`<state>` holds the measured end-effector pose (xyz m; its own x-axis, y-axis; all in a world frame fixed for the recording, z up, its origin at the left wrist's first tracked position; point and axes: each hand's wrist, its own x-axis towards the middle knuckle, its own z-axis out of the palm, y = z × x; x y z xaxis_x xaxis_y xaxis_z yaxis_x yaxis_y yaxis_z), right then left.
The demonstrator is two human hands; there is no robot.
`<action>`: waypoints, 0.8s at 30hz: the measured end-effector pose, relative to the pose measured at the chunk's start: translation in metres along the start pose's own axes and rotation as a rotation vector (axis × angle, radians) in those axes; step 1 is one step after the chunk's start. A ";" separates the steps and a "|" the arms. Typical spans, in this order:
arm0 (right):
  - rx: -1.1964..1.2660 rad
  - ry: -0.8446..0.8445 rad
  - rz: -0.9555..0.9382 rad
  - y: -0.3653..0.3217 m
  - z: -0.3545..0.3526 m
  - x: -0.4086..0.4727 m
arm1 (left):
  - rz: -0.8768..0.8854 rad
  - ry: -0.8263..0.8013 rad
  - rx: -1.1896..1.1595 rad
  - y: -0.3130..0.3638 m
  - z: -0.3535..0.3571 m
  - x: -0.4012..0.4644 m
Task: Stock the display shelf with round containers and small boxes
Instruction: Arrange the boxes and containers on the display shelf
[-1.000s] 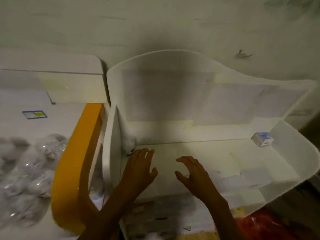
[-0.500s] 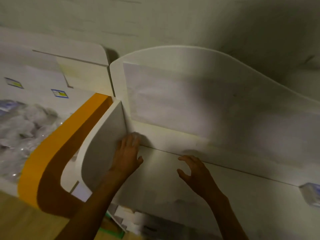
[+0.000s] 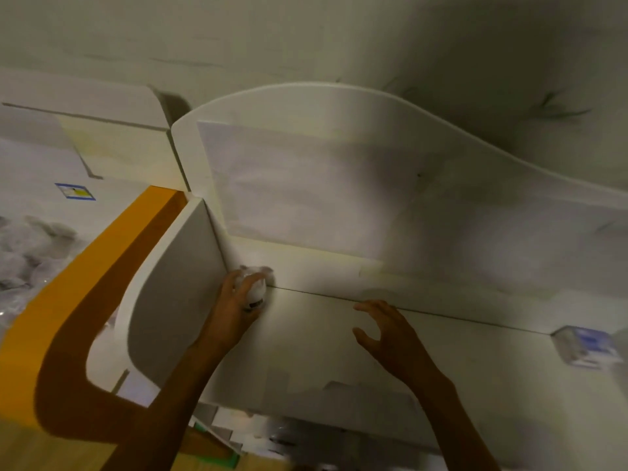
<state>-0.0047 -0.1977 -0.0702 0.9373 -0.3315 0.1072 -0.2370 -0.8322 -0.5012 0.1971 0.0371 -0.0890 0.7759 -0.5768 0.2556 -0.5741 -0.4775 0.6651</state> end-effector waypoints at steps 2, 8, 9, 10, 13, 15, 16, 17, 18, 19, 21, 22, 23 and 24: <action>0.003 0.016 0.028 0.002 -0.003 -0.008 | -0.062 -0.035 -0.018 0.002 0.002 -0.001; 0.039 0.096 0.093 0.011 -0.016 -0.036 | 0.032 -0.049 -0.113 0.038 0.021 -0.002; 0.037 0.108 0.113 0.015 -0.019 -0.042 | 0.044 -0.051 -0.152 0.047 0.025 -0.003; 0.034 0.114 0.136 0.019 -0.022 -0.048 | 0.052 -0.055 -0.202 0.058 0.029 -0.004; 0.028 0.127 0.192 0.030 -0.034 -0.062 | 0.092 -0.085 -0.352 0.095 0.035 -0.004; 0.034 0.159 0.223 0.041 -0.044 -0.069 | 0.120 -0.115 -0.434 0.118 0.043 -0.004; 0.039 0.177 0.241 0.047 -0.049 -0.074 | 0.131 -0.130 -0.463 0.130 0.048 -0.004; 0.040 0.195 0.260 0.055 -0.054 -0.080 | 0.132 -0.150 -0.487 0.141 0.055 -0.004; 0.033 0.216 0.270 0.063 -0.060 -0.085 | 0.135 -0.170 -0.508 0.153 0.061 -0.005; 0.022 0.236 0.279 0.073 -0.066 -0.090 | 0.145 -0.188 -0.517 0.165 0.068 -0.004; 0.003 0.275 0.304 0.096 -0.081 -0.099 | 0.177 -0.214 -0.518 0.187 0.084 -0.001; -0.007 0.299 0.315 0.110 -0.088 -0.103 | 0.194 -0.225 -0.517 0.197 0.092 0.000; -0.021 0.327 0.327 0.125 -0.095 -0.107 | 0.209 -0.234 -0.519 0.206 0.100 0.001; -0.035 0.358 0.341 0.140 -0.102 -0.111 | 0.222 -0.242 -0.518 0.215 0.108 0.002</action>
<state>-0.1679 -0.3224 -0.0649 0.6600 -0.7140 0.2337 -0.5288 -0.6624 -0.5306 0.0474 -0.1385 -0.0217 0.5364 -0.7885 0.3009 -0.4660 0.0204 0.8845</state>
